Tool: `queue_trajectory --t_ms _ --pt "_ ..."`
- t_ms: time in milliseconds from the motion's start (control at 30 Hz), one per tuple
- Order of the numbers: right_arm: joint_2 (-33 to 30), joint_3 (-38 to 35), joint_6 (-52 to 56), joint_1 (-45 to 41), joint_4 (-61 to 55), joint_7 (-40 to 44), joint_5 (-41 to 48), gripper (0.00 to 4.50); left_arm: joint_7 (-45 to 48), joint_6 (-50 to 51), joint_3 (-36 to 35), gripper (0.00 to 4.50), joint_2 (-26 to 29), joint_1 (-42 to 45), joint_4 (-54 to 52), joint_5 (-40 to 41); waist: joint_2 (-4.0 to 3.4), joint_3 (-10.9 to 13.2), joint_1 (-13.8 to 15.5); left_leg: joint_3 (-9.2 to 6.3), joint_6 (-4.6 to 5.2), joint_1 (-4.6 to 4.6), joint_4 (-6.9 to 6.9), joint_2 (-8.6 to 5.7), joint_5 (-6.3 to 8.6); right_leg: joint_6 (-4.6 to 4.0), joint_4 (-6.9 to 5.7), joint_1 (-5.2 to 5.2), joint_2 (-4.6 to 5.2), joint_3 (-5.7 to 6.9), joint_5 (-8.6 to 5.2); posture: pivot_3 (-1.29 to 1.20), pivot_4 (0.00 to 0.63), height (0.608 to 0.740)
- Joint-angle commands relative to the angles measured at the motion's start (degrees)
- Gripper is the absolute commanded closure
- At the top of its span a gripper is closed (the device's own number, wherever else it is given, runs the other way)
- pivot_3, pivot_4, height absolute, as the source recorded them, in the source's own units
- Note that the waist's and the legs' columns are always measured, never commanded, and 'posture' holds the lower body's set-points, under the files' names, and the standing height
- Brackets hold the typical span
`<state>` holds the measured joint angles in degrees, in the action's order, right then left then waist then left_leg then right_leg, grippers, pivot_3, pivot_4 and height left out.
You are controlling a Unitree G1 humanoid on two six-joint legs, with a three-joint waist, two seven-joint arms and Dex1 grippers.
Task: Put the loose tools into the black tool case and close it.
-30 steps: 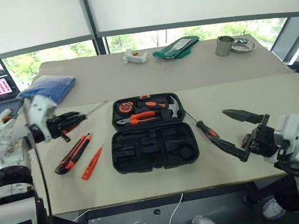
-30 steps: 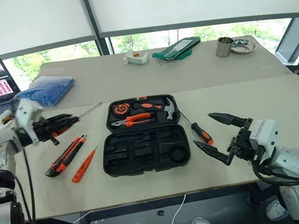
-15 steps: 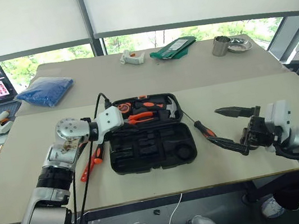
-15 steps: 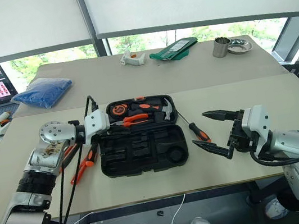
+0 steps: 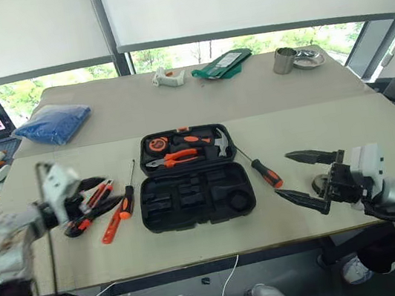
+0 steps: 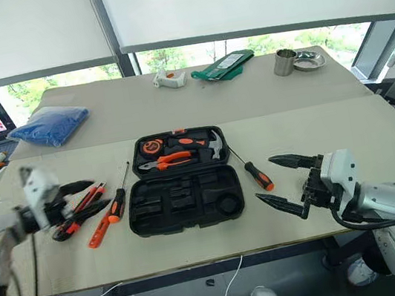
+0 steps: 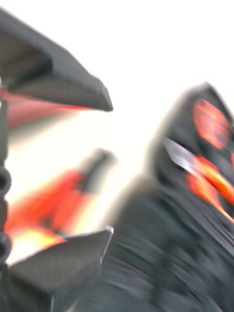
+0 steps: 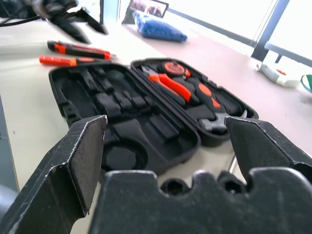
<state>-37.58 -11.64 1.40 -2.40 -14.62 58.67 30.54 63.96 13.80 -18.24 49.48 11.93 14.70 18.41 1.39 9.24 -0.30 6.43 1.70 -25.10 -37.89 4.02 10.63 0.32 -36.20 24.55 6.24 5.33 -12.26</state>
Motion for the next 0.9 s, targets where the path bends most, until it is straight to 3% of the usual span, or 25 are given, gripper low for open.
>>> queue_trajectory --t_ms 33,233,433,533,700,900 --pt "0.76 0.28 -2.09 -0.32 -1.68 0.38 -0.03 0.0 -1.11 0.67 -8.11 0.07 3.09 -4.64 1.3 2.42 -0.03 0.02 0.56 -0.01 -0.02 0.0 0.0 -0.01 0.02 -0.08 0.02 0.01 0.05 0.01 -0.05 0.0 0.15 0.74" --pt "1.41 1.81 -2.92 -0.94 -0.54 1.2 -0.88 0.0 -6.02 10.51 -13.04 0.07 1.64 -12.09 -11.18 7.62 -0.04 0.03 1.79 0.05 -0.02 -0.03 0.0 -0.09 0.06 -0.24 0.08 0.27 0.31 0.08 -0.14 0.0 0.15 0.74" --pt "1.28 2.13 -2.6 -2.14 0.11 1.6 -0.92 0.0 -20.33 32.05 -7.28 0.07 -0.59 -4.65 -28.91 13.5 -0.03 0.03 2.59 0.05 -0.02 -0.05 0.0 -0.1 0.06 -0.23 0.06 0.24 0.27 0.03 -0.08 0.0 0.15 0.74" --pt "1.12 2.13 -2.27 -2.44 0.01 1.5 -0.79 0.0 -26.9 40.21 -2.6 0.07 -1.62 -1.03 -33.25 12.57 -0.04 0.02 2.42 0.05 -0.01 -0.03 0.0 -0.14 0.03 -0.02 0.02 -0.07 0.17 -0.01 0.05 0.0 0.15 0.74" --pt "0.95 1.65 -1.91 -2.05 -0.7 0.88 -0.57 0.0 -35.26 41.49 4.64 0.07 -6.61 1.23 -36.27 8.33 -0.05 0.03 1.34 0.05 0.1 0.02 0.0 -0.15 -0.04 0.16 0.02 -0.09 -0.05 -0.08 0.11 0.0 0.15 0.74" --pt "0.87 1.22 -1.46 -1.33 -1.87 -0.17 -0.41 0.0 -41.4 41.44 7.94 0.07 -11.76 2.21 -35.01 5.16 -0.04 0.03 1.14 0.02 0.21 0.02 0.01 -0.13 -0.13 0.14 0.03 -0.11 -0.08 -0.07 0.11 0.0 0.15 0.74"
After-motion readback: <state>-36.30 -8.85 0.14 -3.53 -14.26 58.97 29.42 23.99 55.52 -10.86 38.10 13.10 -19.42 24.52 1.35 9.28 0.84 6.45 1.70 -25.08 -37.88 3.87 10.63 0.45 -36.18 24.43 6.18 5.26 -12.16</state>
